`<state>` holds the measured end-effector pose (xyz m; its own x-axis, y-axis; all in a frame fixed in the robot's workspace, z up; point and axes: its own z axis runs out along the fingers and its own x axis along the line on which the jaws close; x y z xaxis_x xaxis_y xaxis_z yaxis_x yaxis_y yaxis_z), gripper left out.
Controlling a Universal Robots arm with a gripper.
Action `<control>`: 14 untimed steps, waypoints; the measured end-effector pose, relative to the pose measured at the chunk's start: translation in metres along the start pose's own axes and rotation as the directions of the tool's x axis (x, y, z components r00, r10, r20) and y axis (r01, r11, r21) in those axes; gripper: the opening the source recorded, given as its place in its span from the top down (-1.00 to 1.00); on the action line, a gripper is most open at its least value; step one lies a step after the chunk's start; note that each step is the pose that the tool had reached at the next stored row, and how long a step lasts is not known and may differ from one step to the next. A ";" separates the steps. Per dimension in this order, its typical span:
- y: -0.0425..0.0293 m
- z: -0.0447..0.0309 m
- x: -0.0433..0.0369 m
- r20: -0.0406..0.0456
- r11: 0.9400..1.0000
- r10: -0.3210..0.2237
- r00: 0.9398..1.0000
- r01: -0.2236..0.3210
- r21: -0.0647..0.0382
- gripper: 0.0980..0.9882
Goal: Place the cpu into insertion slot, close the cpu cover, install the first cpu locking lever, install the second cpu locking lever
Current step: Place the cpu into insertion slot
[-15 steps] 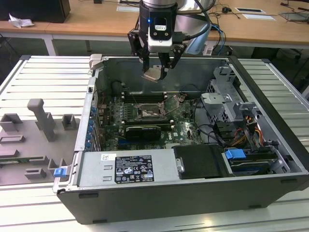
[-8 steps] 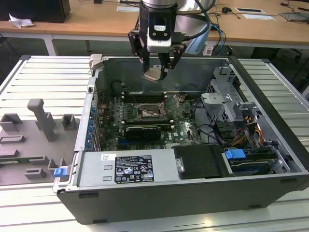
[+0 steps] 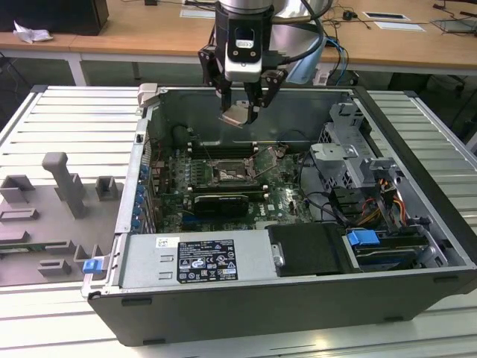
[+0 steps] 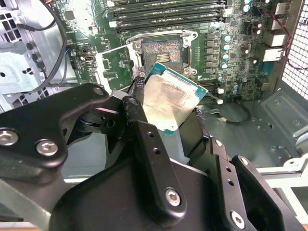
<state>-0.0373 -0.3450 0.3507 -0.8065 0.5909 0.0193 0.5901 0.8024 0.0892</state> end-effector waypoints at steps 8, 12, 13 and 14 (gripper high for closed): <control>-0.0001 0.0014 0.0000 0.010 0.994 0.110 0.994 -0.110 -0.003 0.02; -0.0001 0.0021 0.0000 0.015 0.986 0.168 0.986 -0.168 -0.005 0.02; -0.0002 0.0024 0.0000 0.017 0.981 0.193 0.981 -0.193 -0.005 0.02; -0.0002 0.0026 -0.0001 0.019 0.977 0.212 0.977 -0.212 -0.006 0.02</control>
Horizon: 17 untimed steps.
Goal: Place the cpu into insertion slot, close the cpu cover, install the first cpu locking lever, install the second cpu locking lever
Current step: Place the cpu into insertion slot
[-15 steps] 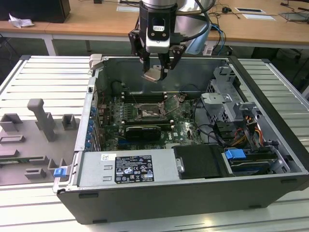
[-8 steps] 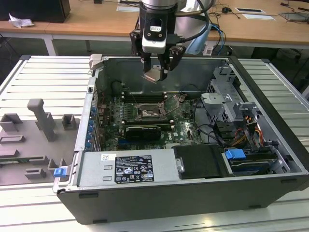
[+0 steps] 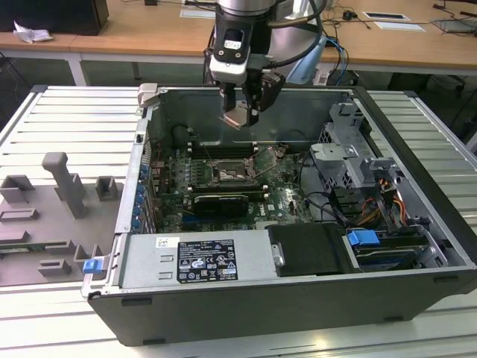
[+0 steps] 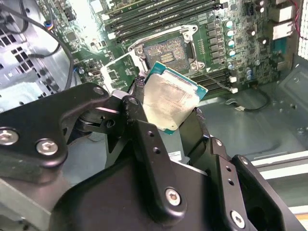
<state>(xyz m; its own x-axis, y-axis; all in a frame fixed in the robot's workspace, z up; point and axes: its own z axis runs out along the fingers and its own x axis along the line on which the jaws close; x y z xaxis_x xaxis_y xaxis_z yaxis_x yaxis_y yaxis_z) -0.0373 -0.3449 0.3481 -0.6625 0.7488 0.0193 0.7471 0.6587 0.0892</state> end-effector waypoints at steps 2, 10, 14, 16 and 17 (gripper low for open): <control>0.0000 0.0003 0.0000 0.002 1.000 0.022 1.000 -0.022 0.000 0.02; -0.0001 0.0013 0.0000 0.010 0.994 0.111 0.994 -0.111 -0.003 0.02; -0.0002 0.0018 0.0000 0.014 0.987 0.162 0.987 -0.162 -0.004 0.02; -0.0002 0.0027 0.0000 0.018 0.979 0.202 0.979 -0.202 -0.006 0.02; -0.0003 0.0033 0.0000 0.019 0.977 0.213 0.977 -0.213 -0.006 0.02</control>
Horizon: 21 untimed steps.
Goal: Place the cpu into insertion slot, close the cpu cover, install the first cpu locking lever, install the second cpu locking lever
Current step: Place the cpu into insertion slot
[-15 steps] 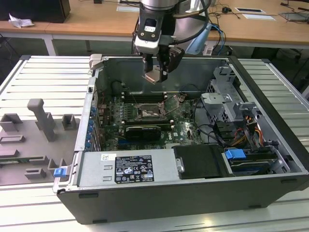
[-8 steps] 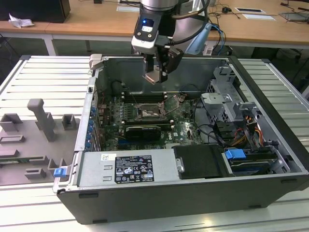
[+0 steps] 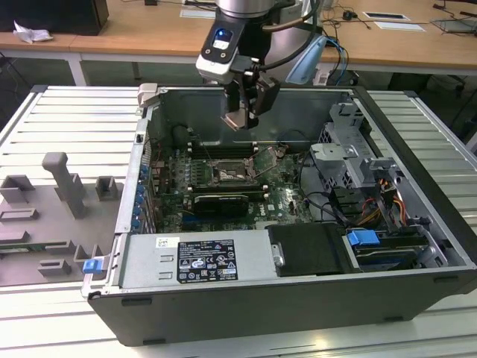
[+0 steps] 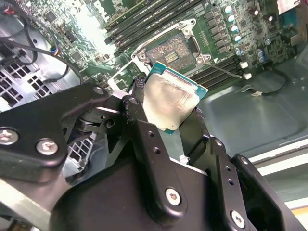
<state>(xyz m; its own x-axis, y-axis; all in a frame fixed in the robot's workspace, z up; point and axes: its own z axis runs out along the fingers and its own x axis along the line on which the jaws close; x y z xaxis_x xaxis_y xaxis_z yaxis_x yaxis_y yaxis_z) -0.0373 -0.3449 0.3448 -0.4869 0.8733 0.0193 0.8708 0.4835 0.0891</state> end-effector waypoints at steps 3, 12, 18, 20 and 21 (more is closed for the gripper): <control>-0.0002 0.0017 0.0000 0.003 0.999 0.037 0.999 -0.037 -0.001 0.02; -0.0006 0.0050 0.0000 0.014 0.987 0.160 0.987 -0.160 -0.004 0.02; -0.0009 0.0062 0.0000 0.017 0.981 0.194 0.981 -0.194 -0.006 0.02; -0.0009 0.0066 0.0000 0.018 0.979 0.203 0.979 -0.203 -0.006 0.02; -0.0009 0.0070 0.0000 0.018 0.978 0.208 0.978 -0.208 -0.006 0.02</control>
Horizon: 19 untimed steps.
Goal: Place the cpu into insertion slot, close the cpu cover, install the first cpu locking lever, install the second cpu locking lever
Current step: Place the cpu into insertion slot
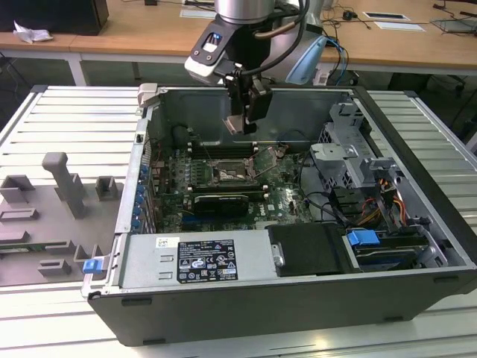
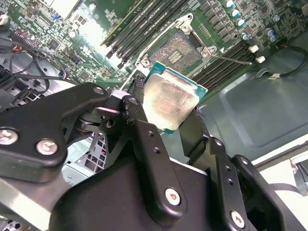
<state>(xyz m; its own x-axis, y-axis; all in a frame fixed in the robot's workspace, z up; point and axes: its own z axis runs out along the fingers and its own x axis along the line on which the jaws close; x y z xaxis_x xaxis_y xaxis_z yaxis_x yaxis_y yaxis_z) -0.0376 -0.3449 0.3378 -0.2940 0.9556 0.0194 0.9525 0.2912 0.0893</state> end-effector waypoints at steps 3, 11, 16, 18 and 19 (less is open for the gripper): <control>-0.0002 0.0018 0.0000 0.001 1.000 0.005 1.000 -0.005 0.000 0.02; -0.0006 0.0068 -0.0001 0.001 1.000 0.005 1.000 -0.005 0.000 0.02; -0.0009 0.0098 -0.0002 0.001 1.000 0.005 1.000 -0.005 0.000 0.02; -0.0010 0.0111 -0.0002 0.001 1.000 0.005 1.000 -0.005 0.000 0.02; -0.0011 0.0117 -0.0002 0.001 1.000 0.005 1.000 -0.005 0.000 0.02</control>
<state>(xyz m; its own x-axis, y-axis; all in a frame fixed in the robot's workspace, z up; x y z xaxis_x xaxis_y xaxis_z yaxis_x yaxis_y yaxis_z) -0.0376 -0.3449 0.3261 -0.2890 0.9571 0.0192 0.9540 0.2863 0.0891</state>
